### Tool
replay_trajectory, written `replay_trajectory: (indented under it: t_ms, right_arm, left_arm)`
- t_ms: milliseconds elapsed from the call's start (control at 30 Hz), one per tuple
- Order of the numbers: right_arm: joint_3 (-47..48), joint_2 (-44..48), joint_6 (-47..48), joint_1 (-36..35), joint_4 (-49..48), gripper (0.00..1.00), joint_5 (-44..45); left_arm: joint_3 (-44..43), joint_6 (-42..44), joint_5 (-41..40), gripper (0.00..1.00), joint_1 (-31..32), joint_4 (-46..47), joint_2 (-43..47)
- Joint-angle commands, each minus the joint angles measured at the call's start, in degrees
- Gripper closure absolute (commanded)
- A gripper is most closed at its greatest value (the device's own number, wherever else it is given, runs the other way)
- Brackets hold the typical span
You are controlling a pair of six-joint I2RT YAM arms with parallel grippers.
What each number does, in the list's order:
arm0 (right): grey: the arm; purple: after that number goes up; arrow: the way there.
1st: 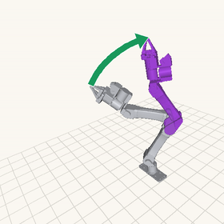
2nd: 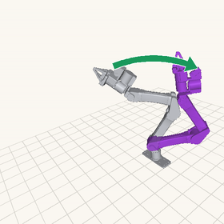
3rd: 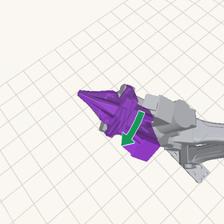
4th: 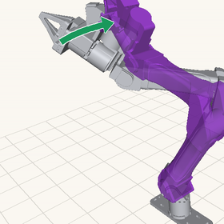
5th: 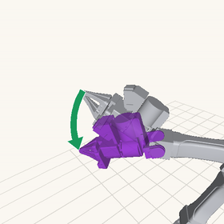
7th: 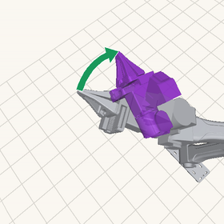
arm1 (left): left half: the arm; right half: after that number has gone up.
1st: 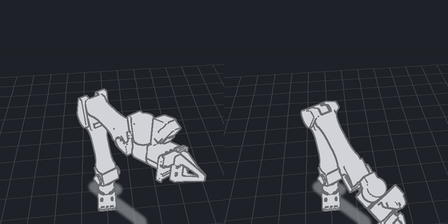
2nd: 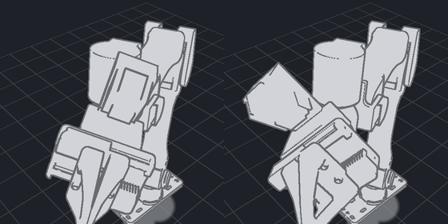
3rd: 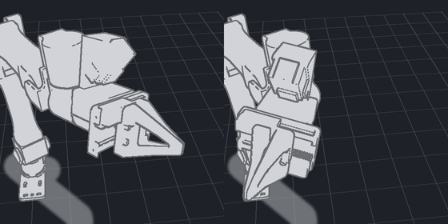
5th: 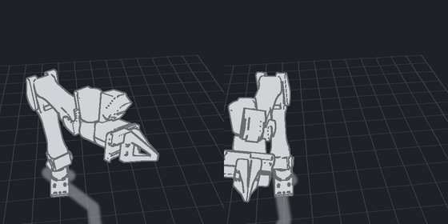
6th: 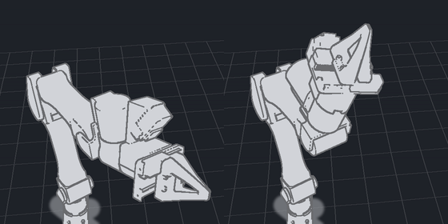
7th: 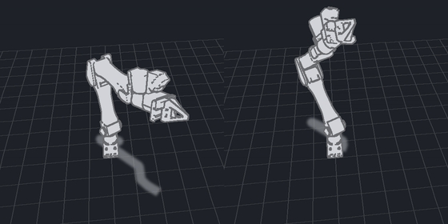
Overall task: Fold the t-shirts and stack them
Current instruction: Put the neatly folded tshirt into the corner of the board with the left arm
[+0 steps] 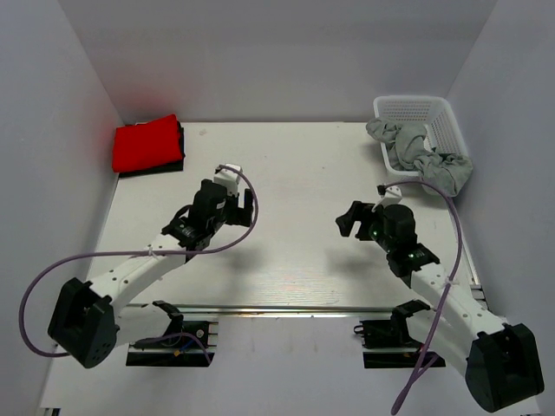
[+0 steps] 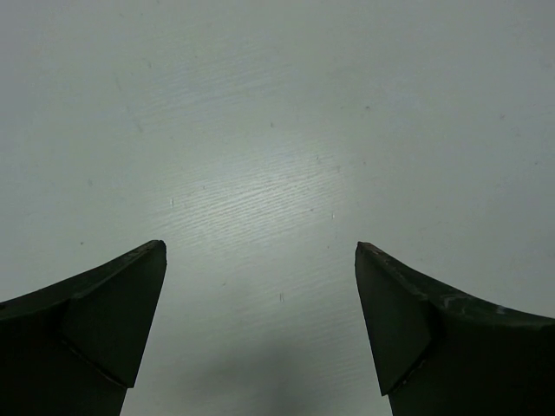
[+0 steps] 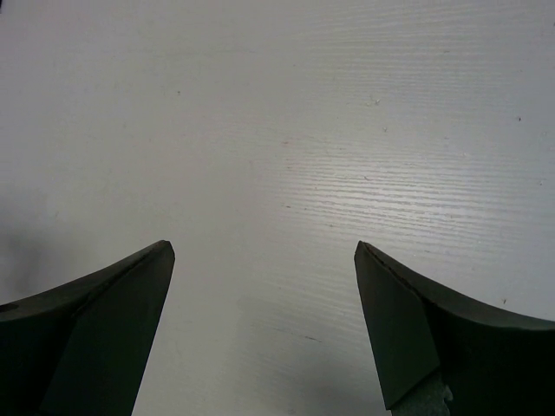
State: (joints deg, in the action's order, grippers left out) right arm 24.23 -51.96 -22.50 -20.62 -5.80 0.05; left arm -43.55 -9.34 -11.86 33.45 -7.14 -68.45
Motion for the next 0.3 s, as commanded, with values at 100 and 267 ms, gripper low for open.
replay_trajectory:
  t_ms: [100,267]
  right_arm:
    - [-1.3,3.6,0.4,0.1,-5.9,0.1,0.6]
    - [-2.5,4.9,1.1,0.2,-8.2,0.1,-1.2]
  left_arm:
    - [5.2,1.3,-2.0,0.0,1.5,7.0,7.4]
    - [6.3,2.5,-2.0,0.0,2.1,8.3,8.5]
